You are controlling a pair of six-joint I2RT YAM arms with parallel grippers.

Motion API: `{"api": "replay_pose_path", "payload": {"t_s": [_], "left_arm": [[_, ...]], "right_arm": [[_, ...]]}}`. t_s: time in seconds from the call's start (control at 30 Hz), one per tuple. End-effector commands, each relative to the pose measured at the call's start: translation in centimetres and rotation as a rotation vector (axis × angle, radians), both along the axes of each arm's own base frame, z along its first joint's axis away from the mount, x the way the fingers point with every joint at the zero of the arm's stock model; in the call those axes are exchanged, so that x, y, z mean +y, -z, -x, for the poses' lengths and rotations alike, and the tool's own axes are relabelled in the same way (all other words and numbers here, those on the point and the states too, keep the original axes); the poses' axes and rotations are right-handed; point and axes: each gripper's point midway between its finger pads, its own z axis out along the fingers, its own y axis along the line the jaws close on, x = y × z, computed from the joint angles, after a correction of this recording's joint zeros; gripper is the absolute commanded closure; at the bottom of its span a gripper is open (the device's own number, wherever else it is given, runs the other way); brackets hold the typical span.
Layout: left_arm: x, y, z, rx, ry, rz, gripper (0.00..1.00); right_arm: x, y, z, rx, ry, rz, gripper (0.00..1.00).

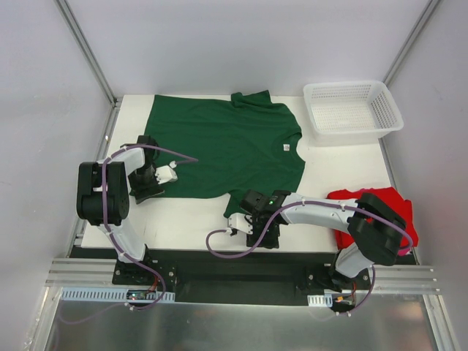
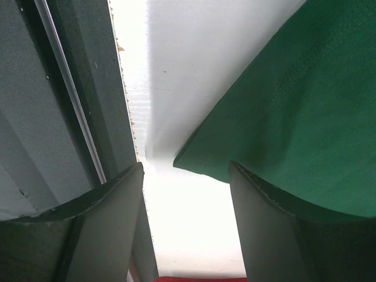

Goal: Fold and stack the t-shirts

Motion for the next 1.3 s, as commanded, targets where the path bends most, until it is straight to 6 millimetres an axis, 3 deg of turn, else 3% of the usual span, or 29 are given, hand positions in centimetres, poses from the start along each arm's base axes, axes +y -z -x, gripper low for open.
{"api": "replay_pose_path", "payload": {"t_s": [0.0, 0.23, 0.97, 1.27], "left_arm": [[0.1, 0.3, -0.5, -0.004, -0.013, -0.018, 0.30], [0.4, 0.4, -0.2, 0.000, -0.027, -0.023, 0.42], [1.6, 0.3, -0.6, -0.009, -0.082, -0.023, 0.53], [1.5, 0.5, -0.7, -0.006, -0.077, -0.019, 0.68]], "right_arm": [[0.0, -0.8, 0.5, 0.013, -0.006, -0.019, 0.37], [-0.2, -0.8, 0.6, 0.014, -0.003, -0.021, 0.37], [0.1, -1.0, 0.6, 0.020, -0.008, -0.030, 0.37], [0.0, -1.0, 0.6, 0.025, -0.002, -0.029, 0.37]]}}
